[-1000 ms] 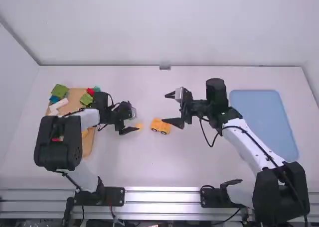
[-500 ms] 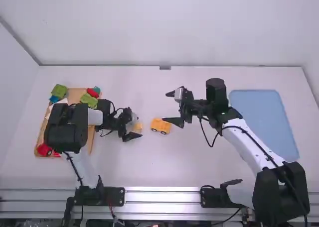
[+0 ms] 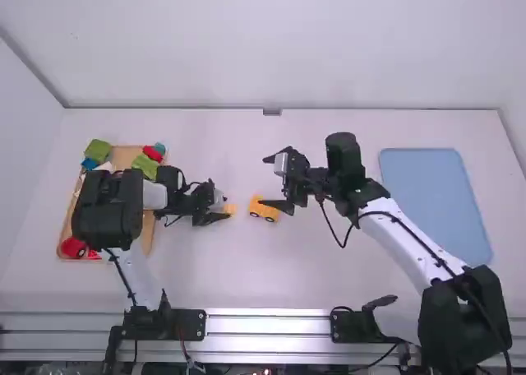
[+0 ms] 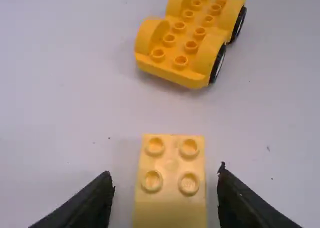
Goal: Assemble lego blocks to make yellow taxi
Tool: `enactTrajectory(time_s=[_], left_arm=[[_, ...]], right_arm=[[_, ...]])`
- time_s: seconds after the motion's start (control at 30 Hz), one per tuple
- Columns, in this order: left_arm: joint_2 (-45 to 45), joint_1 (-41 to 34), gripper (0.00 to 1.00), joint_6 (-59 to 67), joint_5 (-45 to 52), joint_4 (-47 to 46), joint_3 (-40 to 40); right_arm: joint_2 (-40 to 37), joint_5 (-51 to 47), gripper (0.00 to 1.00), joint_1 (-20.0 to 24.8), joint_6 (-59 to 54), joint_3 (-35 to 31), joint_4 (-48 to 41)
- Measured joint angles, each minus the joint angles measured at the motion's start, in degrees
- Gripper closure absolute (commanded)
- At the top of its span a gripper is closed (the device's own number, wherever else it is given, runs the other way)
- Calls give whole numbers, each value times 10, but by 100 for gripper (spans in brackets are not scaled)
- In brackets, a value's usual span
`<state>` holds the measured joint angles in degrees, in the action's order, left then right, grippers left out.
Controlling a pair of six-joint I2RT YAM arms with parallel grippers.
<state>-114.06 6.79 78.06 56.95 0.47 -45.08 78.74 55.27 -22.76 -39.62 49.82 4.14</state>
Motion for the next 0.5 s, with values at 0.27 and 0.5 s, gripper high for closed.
enactTrajectory(time_s=[0.27,0.5], left_arm=[[0,-4,52,0,-1,4,1],[0,-23,69,0,-12,26,14]], right_arm=[[0,-2,2,-3,-10,0,0],[0,-2,2,-3,-10,0,-3]])
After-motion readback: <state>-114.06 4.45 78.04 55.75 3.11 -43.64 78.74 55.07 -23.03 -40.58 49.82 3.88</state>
